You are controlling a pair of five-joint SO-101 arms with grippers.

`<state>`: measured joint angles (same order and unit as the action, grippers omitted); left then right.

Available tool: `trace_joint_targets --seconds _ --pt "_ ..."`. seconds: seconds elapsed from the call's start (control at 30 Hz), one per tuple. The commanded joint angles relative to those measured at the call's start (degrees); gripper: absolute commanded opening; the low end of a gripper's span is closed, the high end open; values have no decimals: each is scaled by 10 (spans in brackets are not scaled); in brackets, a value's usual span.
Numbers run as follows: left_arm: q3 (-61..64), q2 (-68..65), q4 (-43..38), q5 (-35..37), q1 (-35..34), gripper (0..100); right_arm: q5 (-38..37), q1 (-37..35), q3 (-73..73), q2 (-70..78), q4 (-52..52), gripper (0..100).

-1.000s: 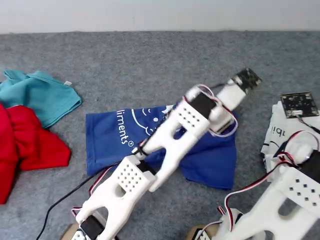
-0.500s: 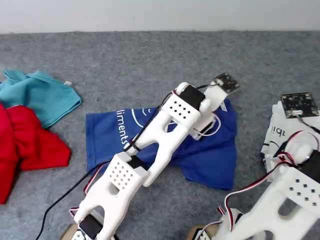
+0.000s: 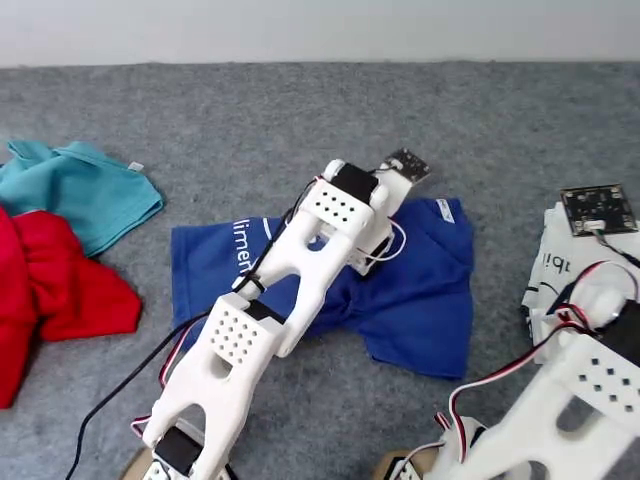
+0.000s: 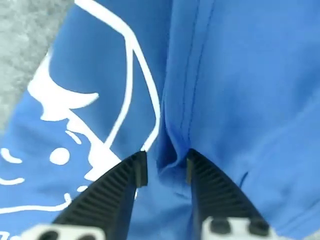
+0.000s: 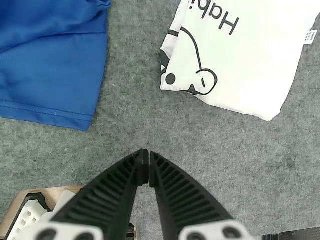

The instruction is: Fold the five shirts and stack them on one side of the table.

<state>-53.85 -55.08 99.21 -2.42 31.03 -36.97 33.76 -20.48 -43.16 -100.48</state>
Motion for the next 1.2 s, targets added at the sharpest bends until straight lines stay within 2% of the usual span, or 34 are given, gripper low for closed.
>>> trace_joint_targets --seconds 0.0,0.17,0.4,0.5,0.7,0.87,1.17 --pt "-50 52 13 18 -2 137 0 6 0 -8 -20 19" --pt "-40 138 13 21 1 137 0 6 0 -9 -21 19" --pt "104 226 12 20 2 137 0 6 0 -9 -21 18" --pt "166 222 1 19 1 137 0 6 0 -9 -21 19" --pt "247 158 -88 19 -2 137 0 5 -18 -8 -17 19" --pt "240 119 -105 18 -4 137 0 6 -30 -9 -21 17" --pt "123 171 -18 21 0 137 0 6 -30 -9 -20 18"
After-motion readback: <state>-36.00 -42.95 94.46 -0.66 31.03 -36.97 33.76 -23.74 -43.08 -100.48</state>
